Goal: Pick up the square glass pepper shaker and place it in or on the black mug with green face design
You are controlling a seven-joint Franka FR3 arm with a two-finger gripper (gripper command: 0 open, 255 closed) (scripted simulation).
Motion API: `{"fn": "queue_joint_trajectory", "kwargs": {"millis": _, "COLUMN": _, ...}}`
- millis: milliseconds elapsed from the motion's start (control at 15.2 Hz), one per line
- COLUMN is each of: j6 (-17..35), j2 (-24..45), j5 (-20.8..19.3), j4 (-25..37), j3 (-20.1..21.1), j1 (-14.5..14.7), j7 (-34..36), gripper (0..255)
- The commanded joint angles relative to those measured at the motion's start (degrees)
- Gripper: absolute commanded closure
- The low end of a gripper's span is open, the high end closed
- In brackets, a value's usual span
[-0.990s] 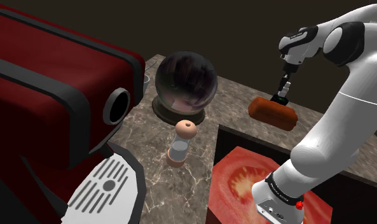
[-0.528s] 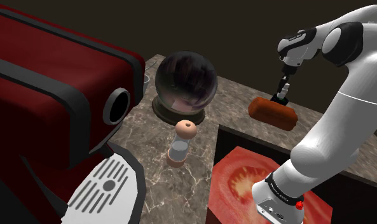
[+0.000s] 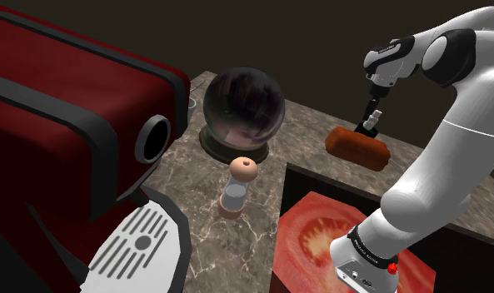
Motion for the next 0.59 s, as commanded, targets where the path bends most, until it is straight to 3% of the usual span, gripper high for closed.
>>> {"fn": "queue_joint_trajectory", "kwargs": {"millis": 0, "j6": -1.8, "j2": -0.5, "j5": -0.3, "j4": 1.4, "j3": 0.0, "j1": 0.2, "j7": 0.2, "gripper": 0}}
{"fn": "queue_joint_trajectory", "kwargs": {"millis": 198, "j6": -7.0, "j2": -1.5, "j5": -0.8, "j4": 5.7, "j3": -0.1, "j1": 0.7, "j7": 0.6, "gripper": 0}}
{"fn": "queue_joint_trajectory", "kwargs": {"millis": 528, "j6": -7.0, "j2": -1.5, "j5": -0.8, "j4": 5.7, "j3": -0.1, "j1": 0.8, "j7": 0.6, "gripper": 0}}
